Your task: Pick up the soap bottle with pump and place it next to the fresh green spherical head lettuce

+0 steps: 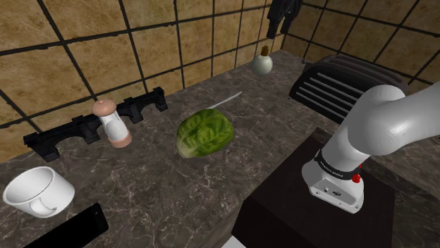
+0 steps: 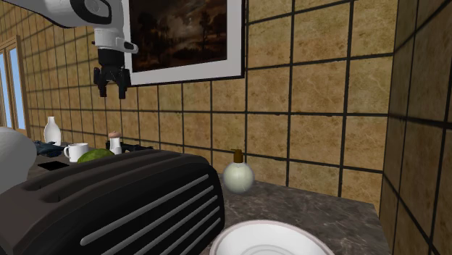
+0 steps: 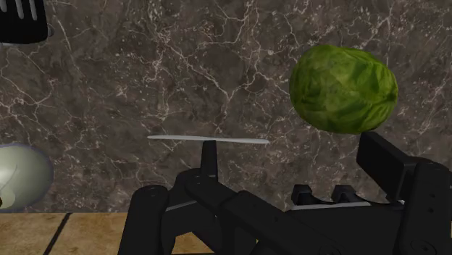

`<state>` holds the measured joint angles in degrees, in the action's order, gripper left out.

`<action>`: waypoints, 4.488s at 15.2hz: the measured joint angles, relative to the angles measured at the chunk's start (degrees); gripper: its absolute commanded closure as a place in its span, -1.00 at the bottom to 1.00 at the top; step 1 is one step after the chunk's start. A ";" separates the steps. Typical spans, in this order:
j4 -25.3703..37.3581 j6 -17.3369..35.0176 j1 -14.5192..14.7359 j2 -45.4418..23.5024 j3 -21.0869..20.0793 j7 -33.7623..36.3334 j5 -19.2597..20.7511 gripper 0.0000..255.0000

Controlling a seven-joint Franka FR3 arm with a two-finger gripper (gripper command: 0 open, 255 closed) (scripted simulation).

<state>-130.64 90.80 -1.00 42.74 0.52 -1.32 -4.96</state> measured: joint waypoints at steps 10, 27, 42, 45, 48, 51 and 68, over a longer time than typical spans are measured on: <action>0.29 7.69 -2.83 -8.97 7.48 -8.48 4.41 -1.00; 14.38 20.48 -6.87 -37.66 20.93 -26.09 3.21 -1.00; 38.16 21.37 -15.35 -65.58 24.21 -39.27 -7.33 -1.00; 36.77 23.40 -15.44 -66.31 24.04 -39.68 -7.76 -1.00; 35.97 24.76 -15.49 -66.93 23.87 -39.91 -8.10 -1.00; 35.90 25.01 -15.53 -67.11 23.84 -39.98 -8.19 -1.00; 36.90 23.21 -15.43 -66.23 24.05 -39.63 -7.72 1.00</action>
<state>-93.74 114.01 -16.42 -23.49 24.57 -40.95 -12.67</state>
